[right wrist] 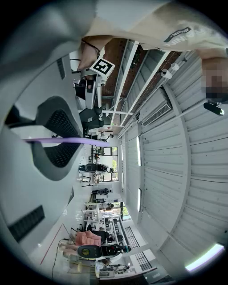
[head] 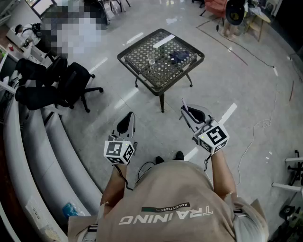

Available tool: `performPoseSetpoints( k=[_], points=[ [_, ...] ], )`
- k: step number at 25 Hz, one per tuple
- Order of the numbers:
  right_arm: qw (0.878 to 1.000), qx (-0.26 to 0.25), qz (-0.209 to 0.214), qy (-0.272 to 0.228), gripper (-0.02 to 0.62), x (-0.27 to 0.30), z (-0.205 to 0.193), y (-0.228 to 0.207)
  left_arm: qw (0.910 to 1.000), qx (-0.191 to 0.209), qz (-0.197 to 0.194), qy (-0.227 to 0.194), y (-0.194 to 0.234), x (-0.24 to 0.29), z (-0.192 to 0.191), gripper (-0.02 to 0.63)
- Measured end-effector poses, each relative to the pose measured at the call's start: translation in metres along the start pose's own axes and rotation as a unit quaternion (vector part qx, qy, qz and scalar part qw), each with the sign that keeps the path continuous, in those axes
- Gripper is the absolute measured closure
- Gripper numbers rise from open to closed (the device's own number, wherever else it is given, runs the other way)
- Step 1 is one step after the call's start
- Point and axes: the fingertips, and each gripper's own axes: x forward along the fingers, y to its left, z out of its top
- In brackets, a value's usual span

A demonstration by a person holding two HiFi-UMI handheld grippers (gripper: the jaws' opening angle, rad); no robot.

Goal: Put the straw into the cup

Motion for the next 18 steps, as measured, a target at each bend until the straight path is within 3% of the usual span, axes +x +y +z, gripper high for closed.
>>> performPoseSetpoints(
  k=[18],
  points=[
    [0.999, -0.022, 0.026, 0.016, 0.552, -0.0031, -0.0036, 0.0076, 1.0, 0.0, 0.002, -0.007, -0.0091, 0.0021, 0.0016, 0.591]
  ],
)
